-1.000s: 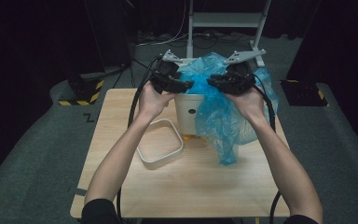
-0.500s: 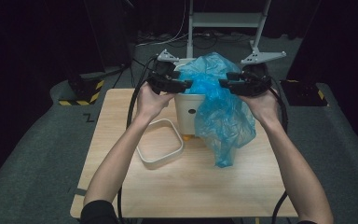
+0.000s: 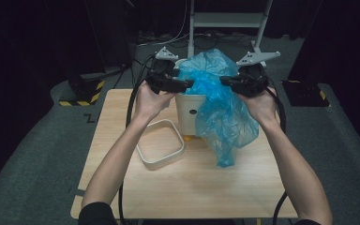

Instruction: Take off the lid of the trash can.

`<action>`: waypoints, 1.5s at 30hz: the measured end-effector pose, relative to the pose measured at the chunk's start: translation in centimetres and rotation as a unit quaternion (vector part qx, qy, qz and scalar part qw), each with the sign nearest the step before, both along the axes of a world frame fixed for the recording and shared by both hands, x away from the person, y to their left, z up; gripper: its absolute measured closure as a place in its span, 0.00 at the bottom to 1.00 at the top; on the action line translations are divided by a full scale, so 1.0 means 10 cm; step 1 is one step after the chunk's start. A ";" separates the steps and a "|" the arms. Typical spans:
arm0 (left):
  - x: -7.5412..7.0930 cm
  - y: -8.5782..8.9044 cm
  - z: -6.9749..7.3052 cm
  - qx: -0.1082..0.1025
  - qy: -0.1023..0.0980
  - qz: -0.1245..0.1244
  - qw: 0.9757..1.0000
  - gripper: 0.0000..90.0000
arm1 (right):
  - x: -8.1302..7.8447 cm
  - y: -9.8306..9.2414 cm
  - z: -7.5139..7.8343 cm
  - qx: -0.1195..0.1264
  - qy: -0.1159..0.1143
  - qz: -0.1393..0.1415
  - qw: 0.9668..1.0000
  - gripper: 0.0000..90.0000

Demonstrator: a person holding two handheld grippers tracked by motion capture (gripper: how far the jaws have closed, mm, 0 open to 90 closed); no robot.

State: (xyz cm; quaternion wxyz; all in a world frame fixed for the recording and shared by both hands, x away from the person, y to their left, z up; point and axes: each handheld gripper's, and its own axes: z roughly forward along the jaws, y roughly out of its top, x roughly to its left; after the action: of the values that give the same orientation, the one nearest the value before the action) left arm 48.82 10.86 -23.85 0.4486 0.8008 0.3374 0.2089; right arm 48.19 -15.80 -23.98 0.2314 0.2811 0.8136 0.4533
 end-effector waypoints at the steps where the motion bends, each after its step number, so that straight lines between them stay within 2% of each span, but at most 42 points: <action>1: 0.01 -0.02 0.00 0.002 -0.002 0.000 1.000 0.39 | -0.01 0.01 0.03 0.004 -0.001 0.000 1.000 1.00; 4: 0.02 -0.06 -0.01 0.000 -0.005 -0.003 1.000 0.39 | -0.02 0.06 0.10 0.004 -0.014 0.003 1.000 1.00; 7: 0.04 -0.06 -0.03 0.004 -0.003 0.002 1.000 0.38 | 0.03 0.15 0.10 -0.005 -0.012 0.002 1.000 1.00; 9: 0.03 -0.02 -0.02 0.003 -0.003 0.007 1.000 0.38 | 0.10 0.22 0.05 -0.017 -0.004 0.000 1.000 1.00; 14: -0.08 0.07 0.02 0.002 -0.017 0.012 1.000 0.38 | 0.25 0.34 -0.10 -0.024 0.027 0.004 0.999 1.00; 15: -0.09 0.08 0.02 0.002 -0.017 0.011 1.000 0.38 | 0.25 0.35 -0.11 -0.026 0.023 0.002 0.999 1.00; 17: -0.09 0.11 0.03 -0.001 -0.016 0.012 1.000 0.38 | 0.25 0.35 -0.10 -0.025 0.030 0.005 0.999 1.00; 18: -0.08 0.12 0.02 -0.005 -0.013 0.013 1.000 0.38 | 0.24 0.35 -0.09 -0.028 0.029 0.006 0.999 0.96; 20: -0.04 0.12 0.01 -0.006 -0.009 0.016 1.000 0.39 | 0.21 0.33 -0.07 -0.025 0.022 0.003 0.999 0.87; 22: -0.01 0.10 -0.02 -0.004 -0.007 0.015 1.000 0.40 | 0.16 0.28 -0.01 -0.009 0.009 0.001 1.000 0.80; 25: 0.01 0.06 -0.05 -0.007 -0.004 0.011 1.000 0.40 | 0.09 0.16 0.09 0.008 -0.018 -0.019 1.000 0.68; 27: 0.00 0.03 -0.06 -0.009 -0.004 0.006 1.000 0.40 | 0.08 0.08 0.14 0.015 -0.027 -0.033 0.999 0.64; 30: -0.03 0.02 -0.05 -0.013 -0.004 -0.002 1.000 0.40 | 0.10 -0.05 0.17 0.025 -0.028 -0.054 0.998 0.60; 32: -0.07 0.03 -0.04 -0.029 -0.002 -0.015 0.999 0.40 | 0.12 -0.12 0.15 0.029 -0.019 -0.061 0.998 0.59; 34: -0.12 0.01 -0.02 -0.040 -0.006 -0.025 0.999 0.39 | 0.13 -0.15 0.11 0.026 -0.019 -0.065 0.997 0.61; 37: -0.20 -0.03 0.01 -0.038 -0.011 -0.038 0.999 0.39 | 0.13 -0.16 0.04 0.018 -0.013 -0.063 0.998 0.70; 41: -0.24 -0.10 0.00 -0.035 -0.006 -0.050 0.998 0.38 | 0.18 -0.11 -0.03 0.007 0.007 -0.050 0.999 0.83; 45: -0.24 -0.17 -0.02 -0.042 0.003 -0.065 0.997 0.37 | 0.19 -0.01 -0.06 -0.012 0.008 -0.041 0.999 0.95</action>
State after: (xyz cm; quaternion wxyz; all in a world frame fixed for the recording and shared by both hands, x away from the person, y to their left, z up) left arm 46.38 9.13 -24.07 0.4935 0.8019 0.2949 0.1628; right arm 50.06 -15.93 -24.57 0.2470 0.3148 0.8086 0.4313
